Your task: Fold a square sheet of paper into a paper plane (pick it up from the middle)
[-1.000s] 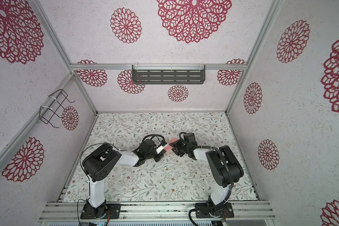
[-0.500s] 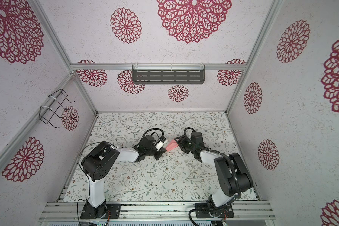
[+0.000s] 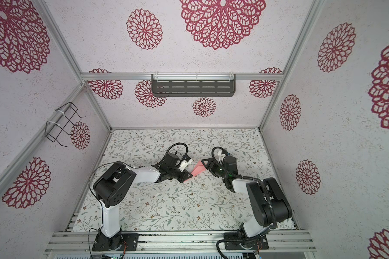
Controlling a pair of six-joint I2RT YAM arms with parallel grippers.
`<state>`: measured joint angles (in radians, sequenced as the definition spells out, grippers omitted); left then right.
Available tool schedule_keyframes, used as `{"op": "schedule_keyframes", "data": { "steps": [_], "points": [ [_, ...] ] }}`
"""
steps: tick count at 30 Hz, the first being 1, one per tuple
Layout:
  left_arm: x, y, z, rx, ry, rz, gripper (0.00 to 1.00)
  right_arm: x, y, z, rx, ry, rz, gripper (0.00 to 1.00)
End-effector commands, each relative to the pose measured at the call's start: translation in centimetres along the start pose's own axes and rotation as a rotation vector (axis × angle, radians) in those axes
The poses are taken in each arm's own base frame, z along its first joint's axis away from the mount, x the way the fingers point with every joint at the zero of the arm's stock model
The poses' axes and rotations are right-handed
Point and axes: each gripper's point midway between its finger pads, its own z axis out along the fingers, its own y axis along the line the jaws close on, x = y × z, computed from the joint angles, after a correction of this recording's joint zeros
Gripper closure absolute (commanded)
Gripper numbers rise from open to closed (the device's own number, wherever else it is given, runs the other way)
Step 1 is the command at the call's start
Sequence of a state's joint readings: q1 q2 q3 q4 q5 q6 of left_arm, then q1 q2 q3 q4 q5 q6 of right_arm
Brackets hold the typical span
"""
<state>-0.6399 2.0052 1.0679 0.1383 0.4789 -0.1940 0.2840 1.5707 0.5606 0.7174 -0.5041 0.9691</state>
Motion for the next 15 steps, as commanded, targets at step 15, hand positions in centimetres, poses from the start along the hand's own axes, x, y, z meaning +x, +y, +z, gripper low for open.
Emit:
{"op": "schedule_keyframes", "data": {
  "steps": [15],
  "points": [
    [2.3, 1.6, 0.7, -0.021, 0.025, -0.216, 0.98, 3.6, 1.7, 1.0, -0.139, 0.108, -0.128, 0.36]
  ]
}}
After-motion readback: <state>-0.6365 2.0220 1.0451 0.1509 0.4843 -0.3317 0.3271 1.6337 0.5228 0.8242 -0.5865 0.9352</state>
